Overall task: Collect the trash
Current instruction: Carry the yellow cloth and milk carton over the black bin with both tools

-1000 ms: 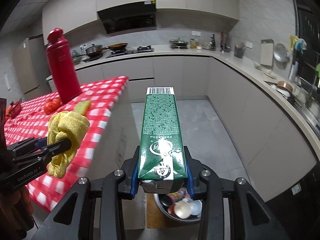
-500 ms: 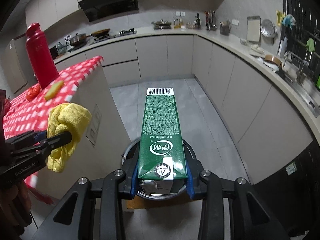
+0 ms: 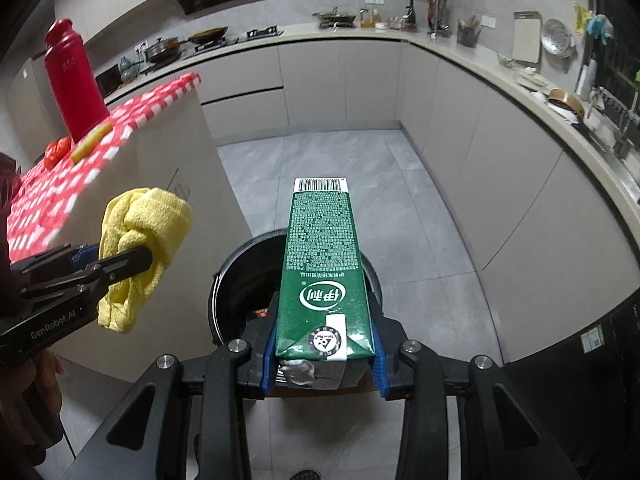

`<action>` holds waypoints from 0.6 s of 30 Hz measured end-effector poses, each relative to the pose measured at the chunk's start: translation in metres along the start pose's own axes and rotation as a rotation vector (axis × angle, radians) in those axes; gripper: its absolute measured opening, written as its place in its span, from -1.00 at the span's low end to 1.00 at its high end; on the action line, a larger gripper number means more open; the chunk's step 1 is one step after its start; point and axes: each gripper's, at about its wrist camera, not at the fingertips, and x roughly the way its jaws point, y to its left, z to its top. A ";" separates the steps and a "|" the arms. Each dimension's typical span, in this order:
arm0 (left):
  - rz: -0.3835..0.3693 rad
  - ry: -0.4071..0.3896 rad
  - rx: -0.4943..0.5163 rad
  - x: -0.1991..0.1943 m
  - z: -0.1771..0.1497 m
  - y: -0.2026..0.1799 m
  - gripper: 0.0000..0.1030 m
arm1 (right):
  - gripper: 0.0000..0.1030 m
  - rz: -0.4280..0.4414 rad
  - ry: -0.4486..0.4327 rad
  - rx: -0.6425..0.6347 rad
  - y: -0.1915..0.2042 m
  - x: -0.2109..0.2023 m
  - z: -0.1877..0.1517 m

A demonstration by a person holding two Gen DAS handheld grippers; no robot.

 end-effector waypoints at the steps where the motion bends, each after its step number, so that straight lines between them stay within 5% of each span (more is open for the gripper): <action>1: 0.004 0.003 -0.005 0.003 -0.001 -0.001 -0.32 | -0.24 0.007 0.007 -0.007 0.000 0.005 -0.001; 18: 0.031 0.086 -0.029 0.062 -0.013 -0.005 -0.32 | -0.24 0.074 0.101 -0.122 -0.008 0.074 -0.012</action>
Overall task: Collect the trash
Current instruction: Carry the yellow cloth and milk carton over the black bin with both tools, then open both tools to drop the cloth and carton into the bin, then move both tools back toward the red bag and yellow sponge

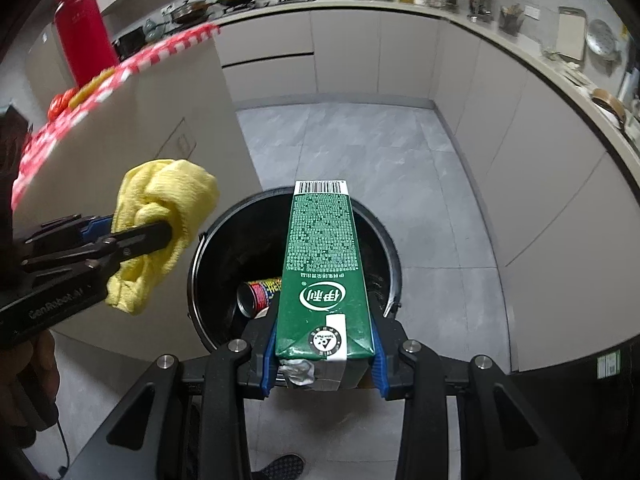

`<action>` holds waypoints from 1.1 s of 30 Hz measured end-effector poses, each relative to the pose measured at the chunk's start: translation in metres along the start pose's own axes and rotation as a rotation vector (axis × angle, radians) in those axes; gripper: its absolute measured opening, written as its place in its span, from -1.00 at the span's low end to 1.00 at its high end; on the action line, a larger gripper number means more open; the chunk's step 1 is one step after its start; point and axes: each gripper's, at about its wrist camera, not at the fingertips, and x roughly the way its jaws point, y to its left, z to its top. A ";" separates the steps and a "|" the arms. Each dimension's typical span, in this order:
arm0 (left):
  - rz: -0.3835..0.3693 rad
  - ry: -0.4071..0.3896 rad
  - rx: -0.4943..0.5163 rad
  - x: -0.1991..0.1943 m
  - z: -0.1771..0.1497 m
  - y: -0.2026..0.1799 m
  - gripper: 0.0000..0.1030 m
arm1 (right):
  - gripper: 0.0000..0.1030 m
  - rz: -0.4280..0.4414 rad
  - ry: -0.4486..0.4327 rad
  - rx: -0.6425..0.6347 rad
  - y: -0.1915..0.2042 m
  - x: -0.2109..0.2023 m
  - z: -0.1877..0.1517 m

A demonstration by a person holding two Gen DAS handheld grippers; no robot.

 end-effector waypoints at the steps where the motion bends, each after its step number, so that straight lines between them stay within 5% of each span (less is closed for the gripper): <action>1: 0.001 0.006 -0.004 0.004 -0.001 0.000 -0.32 | -0.24 -0.001 0.004 -0.014 0.000 0.004 0.000; 6: 0.020 0.026 -0.006 0.018 0.002 -0.006 -0.32 | -0.24 0.020 0.024 -0.061 -0.004 0.026 0.003; 8: 0.015 0.026 -0.015 0.027 0.004 -0.006 -0.18 | -0.24 0.029 0.025 -0.085 -0.008 0.033 0.005; 9: 0.009 0.021 -0.019 0.031 0.004 -0.006 -0.04 | -0.24 0.029 0.021 -0.110 -0.009 0.037 0.006; 11: 0.031 0.021 -0.045 0.044 0.004 -0.001 0.96 | 0.36 -0.011 0.017 -0.149 -0.011 0.048 0.004; 12: 0.064 0.014 -0.073 0.048 0.003 0.003 0.99 | 0.99 -0.034 0.018 -0.163 -0.014 0.050 0.002; 33: 0.089 0.046 -0.049 0.041 -0.008 -0.005 1.00 | 1.00 -0.094 0.015 -0.063 -0.036 0.042 -0.007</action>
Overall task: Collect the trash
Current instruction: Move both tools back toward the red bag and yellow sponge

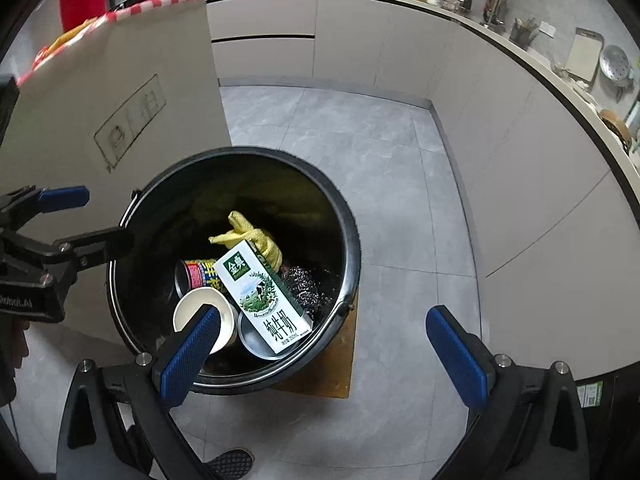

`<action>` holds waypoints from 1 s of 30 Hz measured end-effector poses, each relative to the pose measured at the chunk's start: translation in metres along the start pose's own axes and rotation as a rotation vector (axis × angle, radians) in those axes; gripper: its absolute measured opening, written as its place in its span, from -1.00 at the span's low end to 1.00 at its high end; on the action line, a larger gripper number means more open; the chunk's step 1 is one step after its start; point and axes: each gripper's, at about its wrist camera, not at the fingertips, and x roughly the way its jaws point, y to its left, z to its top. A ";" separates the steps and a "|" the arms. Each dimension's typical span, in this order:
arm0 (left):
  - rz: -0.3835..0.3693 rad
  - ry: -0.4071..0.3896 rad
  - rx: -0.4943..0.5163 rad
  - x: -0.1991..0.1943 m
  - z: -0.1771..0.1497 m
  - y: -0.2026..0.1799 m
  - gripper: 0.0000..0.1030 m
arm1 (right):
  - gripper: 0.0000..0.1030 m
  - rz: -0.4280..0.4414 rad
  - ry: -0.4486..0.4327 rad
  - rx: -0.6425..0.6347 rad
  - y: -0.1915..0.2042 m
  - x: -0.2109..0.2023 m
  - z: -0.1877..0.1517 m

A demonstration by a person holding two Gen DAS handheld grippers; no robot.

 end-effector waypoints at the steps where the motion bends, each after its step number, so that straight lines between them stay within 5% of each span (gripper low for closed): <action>1: 0.001 -0.002 0.003 -0.002 0.000 0.000 1.00 | 1.00 -0.005 -0.001 0.006 -0.001 -0.002 0.001; 14: 0.005 -0.060 0.022 -0.039 0.002 -0.002 1.00 | 1.00 -0.031 -0.036 -0.012 0.008 -0.040 0.006; 30: 0.039 -0.217 0.014 -0.144 0.026 0.020 0.99 | 1.00 0.005 -0.220 0.102 0.014 -0.142 0.044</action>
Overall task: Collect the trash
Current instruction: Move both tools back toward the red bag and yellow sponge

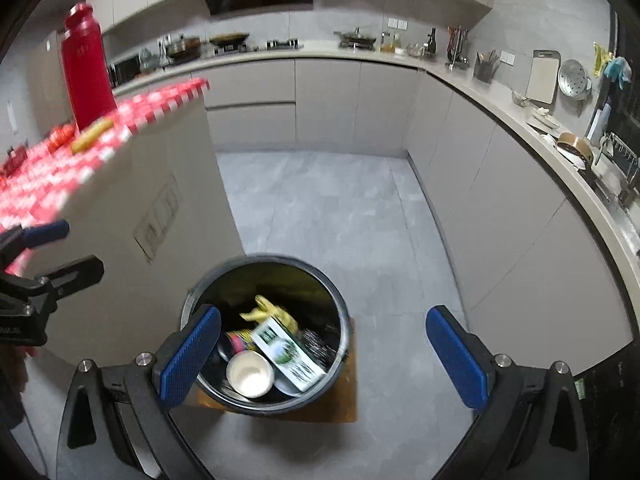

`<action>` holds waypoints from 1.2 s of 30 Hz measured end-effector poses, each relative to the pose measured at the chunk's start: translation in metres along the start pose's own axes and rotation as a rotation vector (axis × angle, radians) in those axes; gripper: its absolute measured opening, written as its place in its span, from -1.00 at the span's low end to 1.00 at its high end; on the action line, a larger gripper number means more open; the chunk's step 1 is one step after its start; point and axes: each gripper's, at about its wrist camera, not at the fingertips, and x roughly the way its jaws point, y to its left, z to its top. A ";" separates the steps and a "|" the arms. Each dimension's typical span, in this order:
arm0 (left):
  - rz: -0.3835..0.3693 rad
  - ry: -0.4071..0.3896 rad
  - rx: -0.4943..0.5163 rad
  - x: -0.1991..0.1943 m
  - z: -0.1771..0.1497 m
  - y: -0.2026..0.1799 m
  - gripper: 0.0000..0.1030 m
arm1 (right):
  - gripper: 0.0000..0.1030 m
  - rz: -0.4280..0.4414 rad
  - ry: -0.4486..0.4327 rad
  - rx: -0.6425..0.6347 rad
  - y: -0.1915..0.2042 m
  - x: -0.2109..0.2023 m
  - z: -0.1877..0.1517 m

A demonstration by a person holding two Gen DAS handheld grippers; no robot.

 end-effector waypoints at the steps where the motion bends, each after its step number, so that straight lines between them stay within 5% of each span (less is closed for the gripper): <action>1: -0.004 -0.019 -0.010 -0.006 0.002 0.004 0.99 | 1.00 0.011 -0.006 0.005 0.003 -0.004 0.004; 13: 0.103 -0.095 -0.073 -0.051 0.012 0.073 0.99 | 1.00 0.083 0.012 -0.106 0.082 -0.014 0.050; 26: 0.281 -0.146 -0.216 -0.099 0.007 0.231 0.99 | 1.00 0.171 -0.040 -0.195 0.234 0.001 0.119; 36: 0.262 -0.144 -0.212 -0.086 0.027 0.350 0.99 | 1.00 0.145 -0.034 -0.173 0.368 0.047 0.168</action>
